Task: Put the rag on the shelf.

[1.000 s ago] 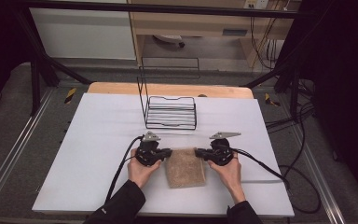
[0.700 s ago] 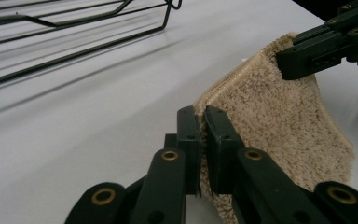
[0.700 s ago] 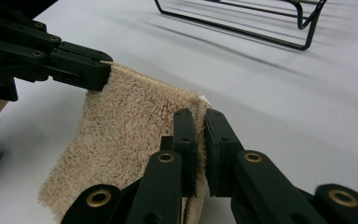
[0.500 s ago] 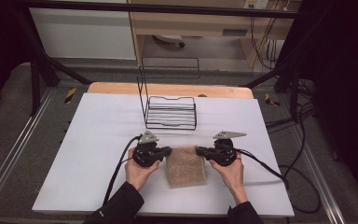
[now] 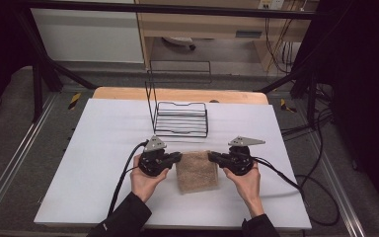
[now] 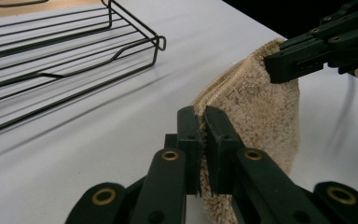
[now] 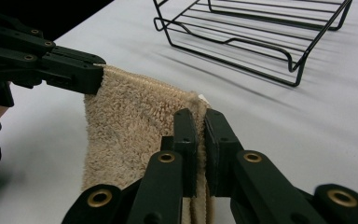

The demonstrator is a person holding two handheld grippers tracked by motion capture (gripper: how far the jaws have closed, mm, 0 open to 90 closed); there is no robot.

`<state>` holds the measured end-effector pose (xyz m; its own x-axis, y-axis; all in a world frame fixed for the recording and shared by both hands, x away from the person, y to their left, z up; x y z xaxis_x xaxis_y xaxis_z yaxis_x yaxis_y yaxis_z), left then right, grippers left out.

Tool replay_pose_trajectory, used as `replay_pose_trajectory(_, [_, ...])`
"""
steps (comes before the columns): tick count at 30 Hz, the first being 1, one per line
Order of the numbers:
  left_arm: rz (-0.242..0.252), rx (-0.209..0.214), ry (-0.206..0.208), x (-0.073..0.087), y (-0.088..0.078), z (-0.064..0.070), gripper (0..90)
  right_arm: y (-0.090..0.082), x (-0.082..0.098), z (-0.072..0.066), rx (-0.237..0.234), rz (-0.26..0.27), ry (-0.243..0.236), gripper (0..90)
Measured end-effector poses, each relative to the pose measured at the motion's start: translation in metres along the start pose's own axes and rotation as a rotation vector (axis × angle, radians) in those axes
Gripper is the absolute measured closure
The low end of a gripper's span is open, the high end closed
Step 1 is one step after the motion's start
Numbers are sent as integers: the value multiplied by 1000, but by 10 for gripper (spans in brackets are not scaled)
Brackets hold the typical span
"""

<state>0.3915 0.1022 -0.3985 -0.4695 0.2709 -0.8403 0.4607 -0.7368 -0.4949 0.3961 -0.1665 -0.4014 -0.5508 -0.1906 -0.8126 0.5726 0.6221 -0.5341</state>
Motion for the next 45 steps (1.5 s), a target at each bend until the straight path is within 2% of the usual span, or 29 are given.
replay_pose_trajectory(7, [25,1,20,-6,-7,5,849,-7,-5,-3,7,34,-13,849])
replay_pose_trajectory(18, [65,-7,48,-19,-18,9,849,-18,-14,-11,22,120,-47,850])
replay_pose_trajectory(26, [86,-14,54,-24,-22,9,849,-23,-18,-16,38,155,-63,850])
replay_pose_trajectory(45, [148,-34,86,-49,-39,8,849,-34,-38,-28,59,266,-71,850])
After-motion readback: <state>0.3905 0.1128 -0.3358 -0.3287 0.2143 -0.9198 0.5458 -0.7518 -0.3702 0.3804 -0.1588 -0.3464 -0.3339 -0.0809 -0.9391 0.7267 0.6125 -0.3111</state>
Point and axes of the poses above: each handheld gripper's, and its own axes: y roughly forward along the jaws, x roughly out of its underside, z roughly to its right, the point moved 1 cm from there along y, roughly forward along the jaws, and after that the axes turned 4 degrees about x, right-handed, at the moved point
